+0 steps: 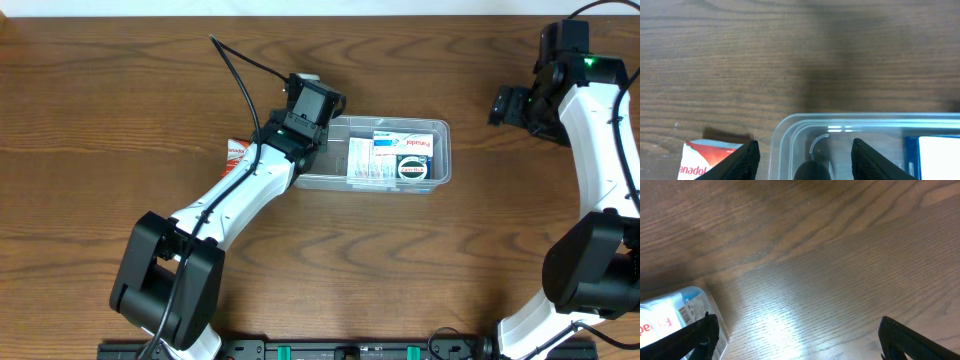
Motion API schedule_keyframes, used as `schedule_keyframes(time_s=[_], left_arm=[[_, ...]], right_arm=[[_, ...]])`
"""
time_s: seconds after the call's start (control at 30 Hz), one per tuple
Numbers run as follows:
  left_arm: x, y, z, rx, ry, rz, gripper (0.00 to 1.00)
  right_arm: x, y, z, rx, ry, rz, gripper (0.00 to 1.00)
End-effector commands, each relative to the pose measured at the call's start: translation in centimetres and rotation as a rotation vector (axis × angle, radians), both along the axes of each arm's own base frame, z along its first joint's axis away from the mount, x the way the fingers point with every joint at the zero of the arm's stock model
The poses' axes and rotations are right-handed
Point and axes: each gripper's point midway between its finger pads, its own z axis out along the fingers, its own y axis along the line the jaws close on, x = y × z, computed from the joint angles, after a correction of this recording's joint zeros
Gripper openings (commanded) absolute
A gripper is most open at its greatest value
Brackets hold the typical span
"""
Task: Pack container
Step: 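Release the bottle and move the left gripper to the red Panadol box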
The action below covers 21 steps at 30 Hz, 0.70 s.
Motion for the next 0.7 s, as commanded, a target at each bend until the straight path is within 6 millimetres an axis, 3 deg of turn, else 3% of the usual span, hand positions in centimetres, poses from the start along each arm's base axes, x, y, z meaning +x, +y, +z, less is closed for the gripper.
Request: schedule_keyframes(time_s=[0.0,0.17,0.37,0.53,0.67], left_arm=[[0.6,0.7,2.1,-0.014,-0.055,0.023,0.62],[0.9,3.4,5.9,-0.046,-0.124,0.076,0.68],[-0.5,10.1,9.1,-0.038,-0.126,0.207,0.76],[-2.2,16.0,7.7,-0.006,-0.021,0.331,0.79],[-3.7,16.7,5.5,-0.091,0.107,0.322,0.8]], right_arm=[[0.2,-0.3,0.4,-0.014,-0.009,0.007,0.99],[0.2,-0.3,0.4,-0.014,-0.01,0.007,0.99],[0.2,-0.3,0.4,-0.014,-0.009,0.007,0.99],[0.2,-0.3,0.4,-0.014,-0.01,0.007,0.99],[0.2,-0.3,0.4,-0.014,-0.01,0.007,0.99]])
